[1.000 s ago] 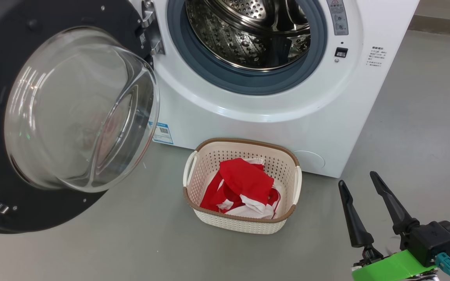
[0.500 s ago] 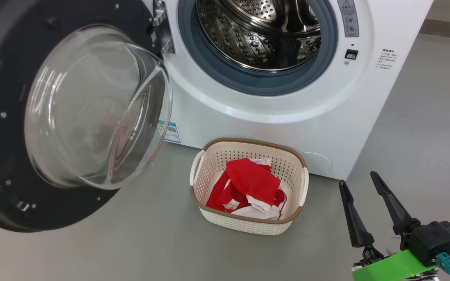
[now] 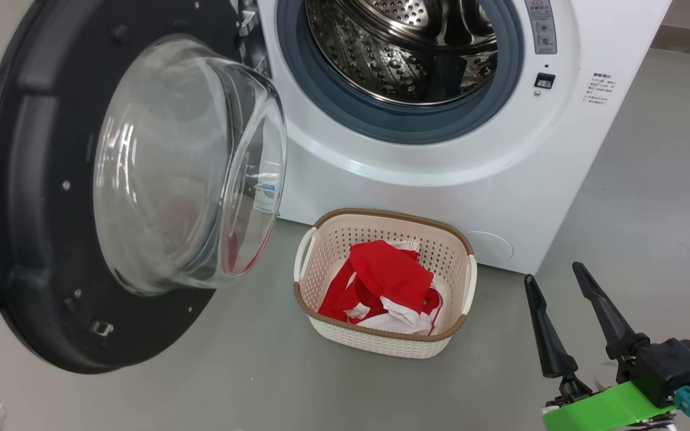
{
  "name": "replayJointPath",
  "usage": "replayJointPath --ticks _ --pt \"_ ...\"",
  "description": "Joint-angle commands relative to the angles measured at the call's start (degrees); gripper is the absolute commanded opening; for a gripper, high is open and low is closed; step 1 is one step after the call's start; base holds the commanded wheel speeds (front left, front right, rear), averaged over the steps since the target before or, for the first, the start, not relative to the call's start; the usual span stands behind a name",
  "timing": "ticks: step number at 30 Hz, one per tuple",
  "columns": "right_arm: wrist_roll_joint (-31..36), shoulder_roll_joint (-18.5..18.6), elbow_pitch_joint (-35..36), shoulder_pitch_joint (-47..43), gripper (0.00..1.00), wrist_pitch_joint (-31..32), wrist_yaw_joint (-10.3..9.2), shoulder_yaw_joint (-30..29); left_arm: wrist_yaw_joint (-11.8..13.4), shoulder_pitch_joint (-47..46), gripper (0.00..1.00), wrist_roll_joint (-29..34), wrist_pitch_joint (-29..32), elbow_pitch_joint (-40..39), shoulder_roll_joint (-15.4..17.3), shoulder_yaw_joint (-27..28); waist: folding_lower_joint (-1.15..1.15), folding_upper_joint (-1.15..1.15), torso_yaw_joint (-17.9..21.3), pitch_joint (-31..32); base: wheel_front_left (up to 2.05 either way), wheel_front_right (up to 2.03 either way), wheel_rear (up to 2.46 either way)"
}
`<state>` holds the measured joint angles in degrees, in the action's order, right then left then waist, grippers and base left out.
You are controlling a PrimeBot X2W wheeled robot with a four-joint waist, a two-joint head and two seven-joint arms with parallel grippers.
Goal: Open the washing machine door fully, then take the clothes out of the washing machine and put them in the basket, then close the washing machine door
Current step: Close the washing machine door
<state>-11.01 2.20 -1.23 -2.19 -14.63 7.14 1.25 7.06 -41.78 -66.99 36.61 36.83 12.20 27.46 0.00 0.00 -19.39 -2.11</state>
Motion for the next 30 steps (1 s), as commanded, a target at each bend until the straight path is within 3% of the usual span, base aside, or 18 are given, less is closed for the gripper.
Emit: replayJointPath --ticks 1,19,30 --pt "-0.3 0.67 1.41 1.69 1.0 -0.35 0.35 1.39 -0.17 0.71 0.0 -0.9 0.98 -2.44 1.49 0.34 0.0 0.0 0.02 -0.05 0.0 0.0 0.0" --pt "-0.65 0.67 1.79 2.54 1.0 -0.36 0.35 0.83 2.59 9.22 0.0 -4.22 6.82 -21.86 -7.05 -2.73 0.0 0.0 1.25 -1.2 0.0 0.0 0.0" --pt "-1.05 0.67 1.83 2.62 1.0 -0.37 0.35 0.74 4.25 12.34 0.0 -5.94 6.52 -27.58 -8.99 -7.09 0.0 0.0 2.65 -1.37 0.0 0.0 0.0"
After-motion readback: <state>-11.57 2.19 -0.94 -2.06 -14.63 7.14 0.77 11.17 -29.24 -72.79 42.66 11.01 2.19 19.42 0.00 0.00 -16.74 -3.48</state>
